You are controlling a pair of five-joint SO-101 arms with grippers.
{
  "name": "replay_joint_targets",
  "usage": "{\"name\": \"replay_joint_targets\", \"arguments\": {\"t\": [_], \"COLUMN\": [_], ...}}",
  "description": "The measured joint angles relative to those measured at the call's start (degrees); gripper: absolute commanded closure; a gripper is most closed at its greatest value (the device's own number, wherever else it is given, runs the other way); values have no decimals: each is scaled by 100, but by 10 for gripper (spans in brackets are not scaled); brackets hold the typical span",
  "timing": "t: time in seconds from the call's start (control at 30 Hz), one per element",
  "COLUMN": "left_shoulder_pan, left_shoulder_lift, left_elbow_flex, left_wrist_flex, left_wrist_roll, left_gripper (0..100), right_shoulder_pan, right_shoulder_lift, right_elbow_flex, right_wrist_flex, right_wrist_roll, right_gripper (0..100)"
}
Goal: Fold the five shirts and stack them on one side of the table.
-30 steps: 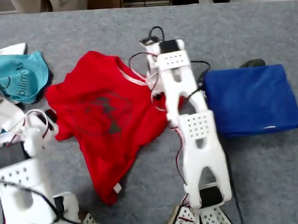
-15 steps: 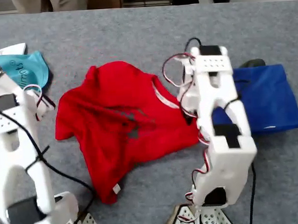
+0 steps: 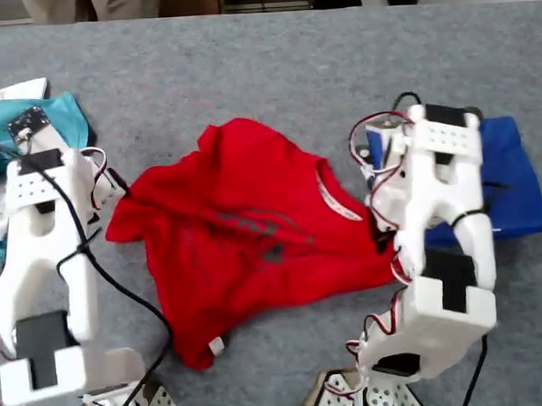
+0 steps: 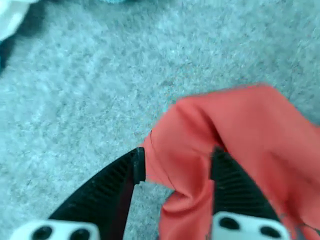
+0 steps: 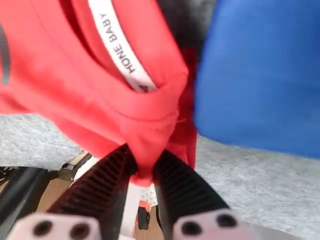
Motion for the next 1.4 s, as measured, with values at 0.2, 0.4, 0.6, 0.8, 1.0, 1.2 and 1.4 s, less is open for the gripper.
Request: {"name": "replay_joint_targets", "arguments": {"t": [0.2,0.4,0.6,0.8,1.0,1.2,1.4], "left_shoulder_pan": [-176,-273,-264,-202,-132,-149,-167], "left_shoulder_lift": [730,1389,2048,2699,3174,3358,3358], "left_elbow_flex": [-422,-738,-1029,-1697,-2523,-3279,-4167], "left_wrist_flex": [-18,-18,246,343,835,1486,2259], "left_wrist_roll": [0,79,580,1275,1354,1345,1196], "left_gripper": [722,722,722,733,978,981,982], "right_shoulder_pan": [510,554,730,756,756,756,756], "right_shoulder_lift": [-26,-26,-26,-26,-26,-26,-26], "right_elbow_flex": [0,0,0,0,0,0,-440], "right_wrist_flex": [0,0,0,0,0,0,0], "right_wrist_roll": [88,105,114,114,114,114,193], "right_gripper": [993,993,993,993,993,993,993]}}
